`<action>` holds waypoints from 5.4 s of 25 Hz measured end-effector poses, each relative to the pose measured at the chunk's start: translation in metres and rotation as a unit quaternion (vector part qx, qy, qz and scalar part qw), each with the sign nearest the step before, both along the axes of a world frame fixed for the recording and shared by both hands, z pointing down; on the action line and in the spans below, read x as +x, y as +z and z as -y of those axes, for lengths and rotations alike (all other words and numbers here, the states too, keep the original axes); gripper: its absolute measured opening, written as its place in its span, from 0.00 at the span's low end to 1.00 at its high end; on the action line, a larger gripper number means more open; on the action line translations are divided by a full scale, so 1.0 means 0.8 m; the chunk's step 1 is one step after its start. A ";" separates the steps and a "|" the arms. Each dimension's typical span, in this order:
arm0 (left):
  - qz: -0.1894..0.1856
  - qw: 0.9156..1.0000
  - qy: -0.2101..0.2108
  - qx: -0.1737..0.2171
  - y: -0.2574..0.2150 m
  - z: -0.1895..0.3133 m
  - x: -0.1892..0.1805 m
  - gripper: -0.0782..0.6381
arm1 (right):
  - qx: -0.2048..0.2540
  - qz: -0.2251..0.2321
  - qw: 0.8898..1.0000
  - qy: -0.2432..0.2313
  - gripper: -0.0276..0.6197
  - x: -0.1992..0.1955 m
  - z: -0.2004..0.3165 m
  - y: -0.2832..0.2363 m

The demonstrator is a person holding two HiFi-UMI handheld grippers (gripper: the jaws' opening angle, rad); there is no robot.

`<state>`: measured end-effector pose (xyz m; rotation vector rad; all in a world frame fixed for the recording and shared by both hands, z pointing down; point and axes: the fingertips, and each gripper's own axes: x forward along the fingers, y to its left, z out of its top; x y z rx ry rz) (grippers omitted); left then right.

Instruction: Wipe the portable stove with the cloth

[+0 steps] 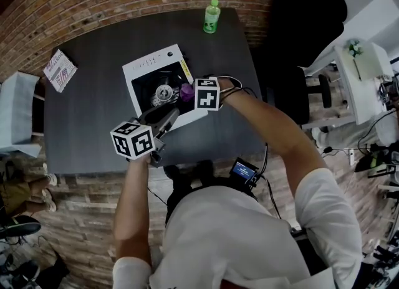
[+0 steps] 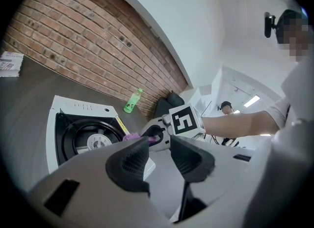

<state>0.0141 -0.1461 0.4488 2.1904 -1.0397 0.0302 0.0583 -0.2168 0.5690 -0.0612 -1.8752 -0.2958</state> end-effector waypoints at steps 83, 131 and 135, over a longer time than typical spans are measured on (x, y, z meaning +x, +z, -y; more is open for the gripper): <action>0.115 0.989 0.022 -0.091 0.077 -0.041 0.098 0.30 | -0.262 0.313 0.899 0.156 0.22 0.067 0.003 0.059; 0.008 0.999 0.016 -0.034 0.053 -0.132 -0.034 0.28 | -0.201 0.233 0.918 0.252 0.23 0.001 -0.174 -0.029; 0.003 1.000 -0.002 -0.031 0.053 -0.141 -0.062 0.28 | -0.216 0.243 0.912 0.249 0.23 -0.054 -0.183 -0.038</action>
